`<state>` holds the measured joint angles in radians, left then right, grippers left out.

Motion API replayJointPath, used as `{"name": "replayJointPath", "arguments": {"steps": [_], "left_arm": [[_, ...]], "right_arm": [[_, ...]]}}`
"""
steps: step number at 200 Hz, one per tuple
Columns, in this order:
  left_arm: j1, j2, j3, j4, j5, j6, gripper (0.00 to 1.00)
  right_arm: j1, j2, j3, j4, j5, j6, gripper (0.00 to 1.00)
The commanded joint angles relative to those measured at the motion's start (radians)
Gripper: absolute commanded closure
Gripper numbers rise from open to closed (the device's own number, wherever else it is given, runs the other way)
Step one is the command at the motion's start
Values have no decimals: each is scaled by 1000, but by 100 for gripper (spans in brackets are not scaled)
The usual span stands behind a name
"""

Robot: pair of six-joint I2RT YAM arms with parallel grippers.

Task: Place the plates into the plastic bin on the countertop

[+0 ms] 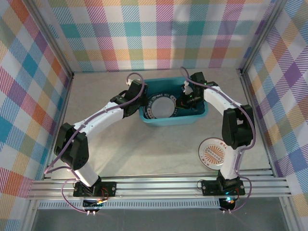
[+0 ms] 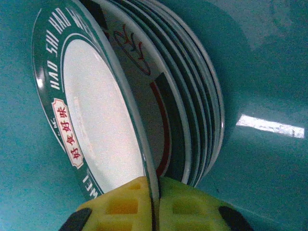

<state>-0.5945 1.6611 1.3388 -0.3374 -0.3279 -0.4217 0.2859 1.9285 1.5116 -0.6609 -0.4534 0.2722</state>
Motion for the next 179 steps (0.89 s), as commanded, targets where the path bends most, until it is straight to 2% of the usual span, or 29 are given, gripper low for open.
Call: {"name": "replayJointPath", "arguments": {"steps": [1, 30, 57, 80, 112, 153, 179], "left_arm": [[-34, -11, 38, 18, -6, 68, 85], [-34, -6, 40, 15, -7, 71, 85], [-34, 1, 52, -11, -33, 53, 85], [-34, 6, 60, -21, -47, 38, 85], [-34, 11, 81, -43, -69, 20, 85], [-33, 33, 119, -90, -68, -8, 85], [-23, 60, 177, -177, -62, -27, 85]], "right_arm": [[27, 32, 37, -4, 62, 26, 86], [36, 31, 57, -28, 118, 33, 65], [40, 27, 79, -59, 159, 39, 31], [40, 24, 98, -63, 162, 49, 14], [42, 1, 161, -93, 184, 41, 2], [38, -114, 236, -155, 251, 4, 1], [-11, -199, 261, -261, 269, 37, 1]]}}
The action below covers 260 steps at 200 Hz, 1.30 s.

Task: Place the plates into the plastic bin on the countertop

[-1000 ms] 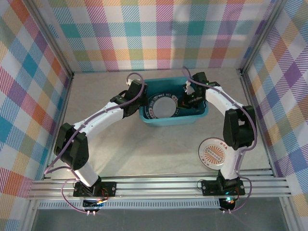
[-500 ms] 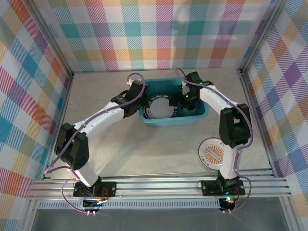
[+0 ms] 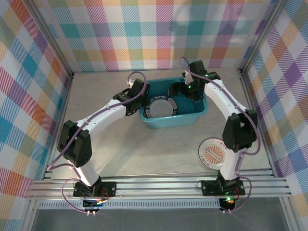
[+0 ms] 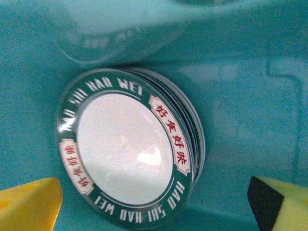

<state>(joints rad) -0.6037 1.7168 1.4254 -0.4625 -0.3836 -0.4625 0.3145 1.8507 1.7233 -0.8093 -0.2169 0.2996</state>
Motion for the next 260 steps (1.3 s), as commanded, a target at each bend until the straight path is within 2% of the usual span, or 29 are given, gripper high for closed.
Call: {"name": "replayJointPath", "arguments": {"steps": [1, 22, 51, 74, 88, 160, 190, 230, 260], "left_arm": [[-14, 7, 93, -55, -5, 13, 85], [5, 30, 141, -132, 29, 3, 85], [37, 36, 147, -138, 117, -1, 84], [60, 71, 200, -186, 190, -15, 83], [63, 98, 248, -228, 224, -15, 81], [64, 95, 238, -245, 285, -34, 75], [67, 83, 230, -242, 306, -38, 67], [76, 76, 224, -232, 334, -35, 57], [82, 60, 209, -219, 356, -44, 50]], "right_arm": [[-43, -125, 48, -116, 32, 12, 1], [-130, -248, -24, -163, 27, 55, 1], [-286, -429, -203, -218, 48, 88, 1], [-458, -502, -362, -283, 12, 131, 1], [-522, -528, -446, -317, 23, 123, 0], [-580, -619, -700, -344, 120, 101, 1], [-585, -608, -791, -351, 178, 117, 2], [-586, -562, -794, -356, 230, 145, 0], [-585, -499, -810, -326, 179, 161, 0]]}}
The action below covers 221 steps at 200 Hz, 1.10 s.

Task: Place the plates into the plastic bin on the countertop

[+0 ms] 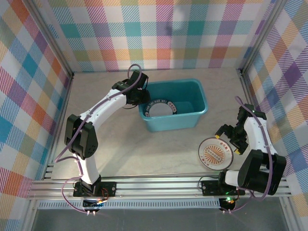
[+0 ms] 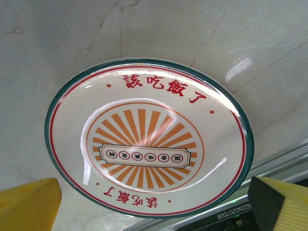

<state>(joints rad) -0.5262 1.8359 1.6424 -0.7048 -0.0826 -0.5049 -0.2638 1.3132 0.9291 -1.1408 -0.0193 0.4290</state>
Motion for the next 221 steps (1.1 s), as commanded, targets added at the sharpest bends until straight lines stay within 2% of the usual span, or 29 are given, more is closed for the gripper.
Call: {"name": "replayJointPath", "arguments": {"steps": [1, 22, 62, 74, 102, 174, 221], "left_arm": [[5, -58, -8, 23, 56, -1, 49], [6, -73, -17, 35, 64, -5, 45], [8, -82, -16, 37, 70, -8, 44], [8, -85, -18, 36, 67, -6, 44], [9, -93, -18, 33, 62, -6, 43], [12, -93, -19, 27, 53, -7, 43], [20, -96, -26, 10, 35, -7, 43]], "right_arm": [[-6, 40, -15, 7, -20, 31, 0], [-5, 59, -18, 11, -17, 46, 1], [1, 77, -42, 34, -38, 83, 7], [3, 77, -69, 60, -64, 104, 18], [30, 66, -123, 127, -102, 171, 35], [160, 189, -136, 251, -108, 290, 37], [172, 281, -109, 320, -108, 324, 41]]}}
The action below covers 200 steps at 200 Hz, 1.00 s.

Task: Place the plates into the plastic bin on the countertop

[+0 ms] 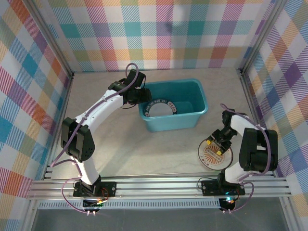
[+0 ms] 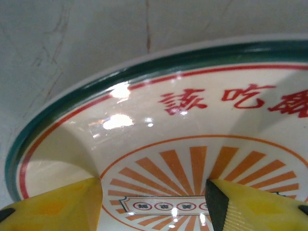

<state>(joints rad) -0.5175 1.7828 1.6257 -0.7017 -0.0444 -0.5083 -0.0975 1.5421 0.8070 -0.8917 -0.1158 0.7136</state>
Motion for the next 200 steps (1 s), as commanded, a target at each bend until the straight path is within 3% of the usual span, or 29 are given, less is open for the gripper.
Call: {"name": "replayJointPath", "arguments": {"steps": [1, 64, 122, 200], "left_arm": [[11, -43, -9, 7, -4, -4, 43], [14, -31, -9, -3, -6, -7, 43], [25, -36, -8, 13, 19, 2, 43], [30, -56, -13, 2, 46, 6, 42]], "right_arm": [[7, 54, 15, 72, -11, 40, 41], [19, 180, 154, 184, 23, 74, 41], [29, 207, 305, 155, 66, 41, 38], [29, -203, 122, 80, 94, -5, 31]]}}
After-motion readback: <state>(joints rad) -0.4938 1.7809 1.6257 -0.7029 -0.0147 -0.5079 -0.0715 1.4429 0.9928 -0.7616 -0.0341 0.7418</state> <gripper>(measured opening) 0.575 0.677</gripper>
